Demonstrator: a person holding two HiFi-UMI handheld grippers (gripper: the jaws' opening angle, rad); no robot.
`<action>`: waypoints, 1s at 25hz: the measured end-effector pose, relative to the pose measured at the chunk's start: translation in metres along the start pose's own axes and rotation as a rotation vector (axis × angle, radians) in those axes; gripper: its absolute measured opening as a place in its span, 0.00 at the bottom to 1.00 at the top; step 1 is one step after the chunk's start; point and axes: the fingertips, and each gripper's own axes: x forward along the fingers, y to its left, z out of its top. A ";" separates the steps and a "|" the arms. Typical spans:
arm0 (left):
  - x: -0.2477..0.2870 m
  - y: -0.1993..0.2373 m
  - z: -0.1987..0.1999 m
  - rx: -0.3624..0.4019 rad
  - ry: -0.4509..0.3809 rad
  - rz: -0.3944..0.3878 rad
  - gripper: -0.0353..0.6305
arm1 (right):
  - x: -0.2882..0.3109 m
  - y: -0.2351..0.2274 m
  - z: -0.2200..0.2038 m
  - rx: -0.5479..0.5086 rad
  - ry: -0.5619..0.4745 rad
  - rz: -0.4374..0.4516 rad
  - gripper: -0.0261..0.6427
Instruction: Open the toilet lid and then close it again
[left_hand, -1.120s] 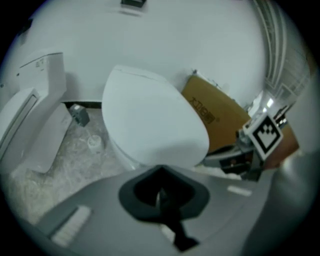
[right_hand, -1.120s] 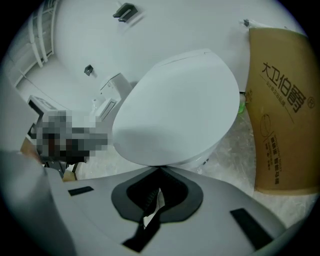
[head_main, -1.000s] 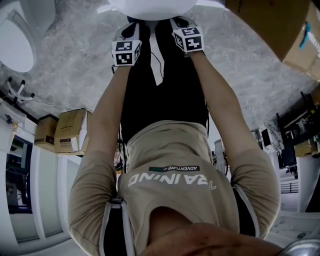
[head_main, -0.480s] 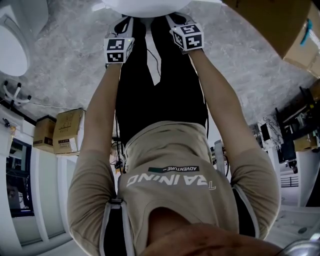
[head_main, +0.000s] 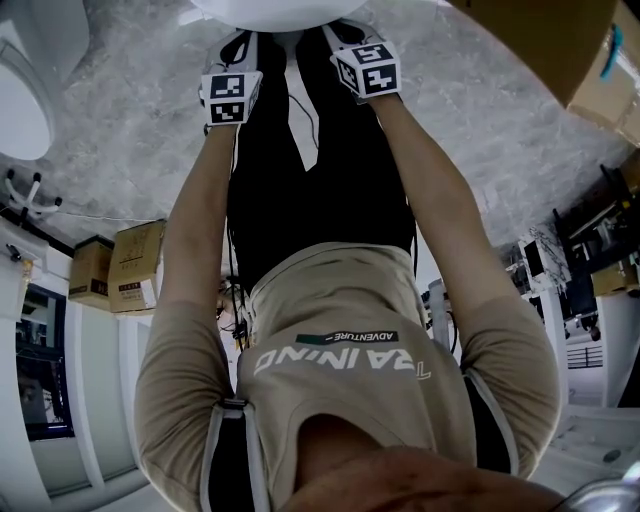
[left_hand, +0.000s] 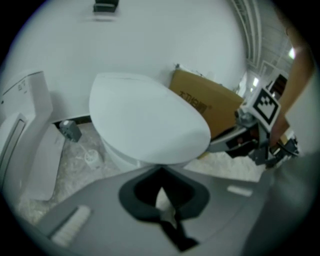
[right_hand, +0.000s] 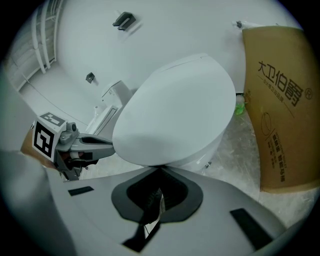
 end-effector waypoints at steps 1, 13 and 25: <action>-0.003 -0.002 0.001 0.010 -0.005 0.002 0.06 | -0.002 0.000 0.001 -0.002 -0.010 0.003 0.06; -0.035 -0.014 0.025 0.032 -0.047 -0.005 0.06 | -0.043 0.024 0.022 -0.040 -0.127 0.049 0.06; -0.098 -0.022 0.086 0.002 -0.105 0.012 0.06 | -0.108 0.060 0.075 -0.046 -0.180 0.023 0.06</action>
